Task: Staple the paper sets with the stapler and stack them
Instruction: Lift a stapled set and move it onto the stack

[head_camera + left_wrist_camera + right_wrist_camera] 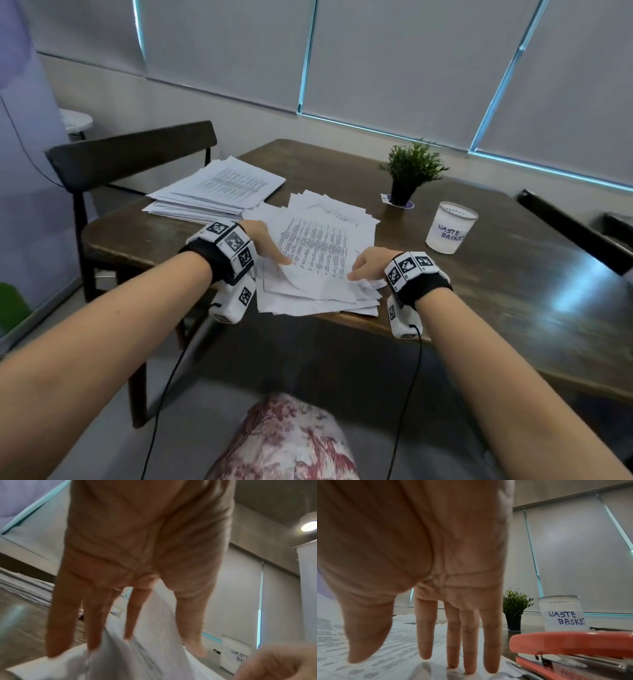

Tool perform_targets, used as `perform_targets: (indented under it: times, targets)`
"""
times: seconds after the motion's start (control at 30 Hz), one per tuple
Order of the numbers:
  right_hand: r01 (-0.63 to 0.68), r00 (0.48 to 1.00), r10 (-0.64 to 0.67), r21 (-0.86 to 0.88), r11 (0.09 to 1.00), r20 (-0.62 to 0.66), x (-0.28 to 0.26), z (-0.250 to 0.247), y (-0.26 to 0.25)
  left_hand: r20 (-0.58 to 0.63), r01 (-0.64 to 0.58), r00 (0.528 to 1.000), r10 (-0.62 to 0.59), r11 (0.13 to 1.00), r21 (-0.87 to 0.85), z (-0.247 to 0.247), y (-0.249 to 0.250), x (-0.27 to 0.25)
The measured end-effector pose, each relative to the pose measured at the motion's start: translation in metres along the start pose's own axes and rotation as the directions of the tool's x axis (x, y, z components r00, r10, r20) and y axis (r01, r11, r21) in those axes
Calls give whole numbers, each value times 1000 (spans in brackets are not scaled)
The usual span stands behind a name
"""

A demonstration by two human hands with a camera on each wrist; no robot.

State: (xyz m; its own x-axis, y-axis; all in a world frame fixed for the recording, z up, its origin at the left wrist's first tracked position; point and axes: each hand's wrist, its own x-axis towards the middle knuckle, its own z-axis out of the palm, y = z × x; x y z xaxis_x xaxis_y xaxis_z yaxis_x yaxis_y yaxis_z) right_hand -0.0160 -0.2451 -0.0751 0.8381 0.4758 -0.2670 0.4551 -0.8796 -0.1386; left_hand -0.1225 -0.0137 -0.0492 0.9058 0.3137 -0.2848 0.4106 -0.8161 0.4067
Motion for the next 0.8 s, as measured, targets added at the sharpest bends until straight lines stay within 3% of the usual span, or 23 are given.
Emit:
perform_targets:
  times: [0.07,0.13,0.33,0.47,0.63,0.8]
  targets:
    - [-20,999,20,4,1000,-48,2,1,0,-133,27,991,-21,998,48,4,-7,2]
    - [-56,989,56,1,998,-139,4,-1,7,-170,35,985,-25,998,51,12,-13,8]
    - [-296,938,240,-216,930,-252,16,1,45,-136,-7,990,31,985,175,38,-11,15]
    - [-342,922,268,-264,902,-278,12,-5,53,-72,-65,995,73,992,105,42,-5,14]
    - [-358,903,272,-231,905,-334,8,-6,63,93,-121,988,124,992,-32,46,-3,16]
    - [-350,903,283,-170,921,-325,2,-11,70,-16,-153,988,152,988,-28,46,3,24]
